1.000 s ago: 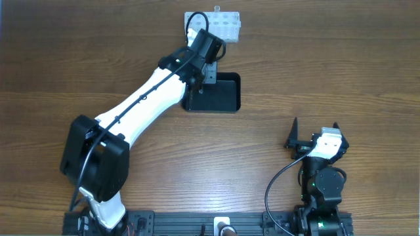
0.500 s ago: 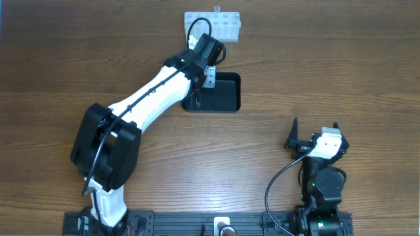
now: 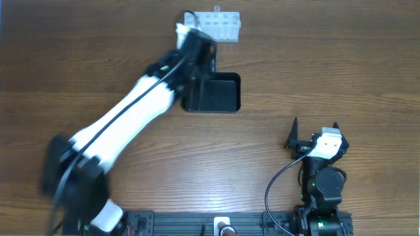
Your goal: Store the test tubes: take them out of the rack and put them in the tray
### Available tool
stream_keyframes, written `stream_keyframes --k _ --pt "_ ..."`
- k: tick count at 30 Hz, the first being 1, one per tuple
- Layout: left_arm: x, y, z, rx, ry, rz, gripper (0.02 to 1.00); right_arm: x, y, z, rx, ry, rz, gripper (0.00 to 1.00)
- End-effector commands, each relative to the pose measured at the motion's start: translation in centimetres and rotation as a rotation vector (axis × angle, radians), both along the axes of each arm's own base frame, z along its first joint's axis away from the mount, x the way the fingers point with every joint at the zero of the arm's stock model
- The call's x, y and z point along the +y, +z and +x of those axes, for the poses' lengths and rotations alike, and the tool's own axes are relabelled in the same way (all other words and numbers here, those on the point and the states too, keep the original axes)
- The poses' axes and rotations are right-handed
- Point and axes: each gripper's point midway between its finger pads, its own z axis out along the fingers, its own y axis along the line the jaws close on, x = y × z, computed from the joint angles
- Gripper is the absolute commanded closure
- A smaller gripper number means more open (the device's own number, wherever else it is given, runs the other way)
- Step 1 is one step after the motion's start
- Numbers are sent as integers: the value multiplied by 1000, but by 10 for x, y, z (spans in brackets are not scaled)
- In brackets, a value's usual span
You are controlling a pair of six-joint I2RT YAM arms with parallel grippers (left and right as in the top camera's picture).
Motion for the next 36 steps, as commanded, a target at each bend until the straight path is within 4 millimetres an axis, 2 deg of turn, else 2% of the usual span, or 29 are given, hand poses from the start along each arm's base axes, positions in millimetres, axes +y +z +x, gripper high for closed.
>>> stream_keyframes --k 1,4,8,11,16,22,31,36 --pt "66 91 -20 -311 13 -43 69 0 -2 0 -2 0 8 7" --pt "105 103 -43 -407 13 -79 42 0 -2 0 -2 0 8 9" --pt "154 100 -79 -495 56 -83 20 0 -2 0 -2 0 8 9" --pt "170 94 -103 -555 63 -54 20 0 -2 0 -2 0 8 9" --pt "170 75 -136 -663 31 -65 18 0 -2 0 -2 0 8 9" --pt "170 50 -164 -784 -11 -101 18 0 -2 0 -2 0 8 9" --pt "175 28 -182 -841 -6 -105 18 0 -2 0 -2 0 8 7" --pt "170 6 -188 -768 -37 -108 18 0 -2 0 -2 0 8 9"
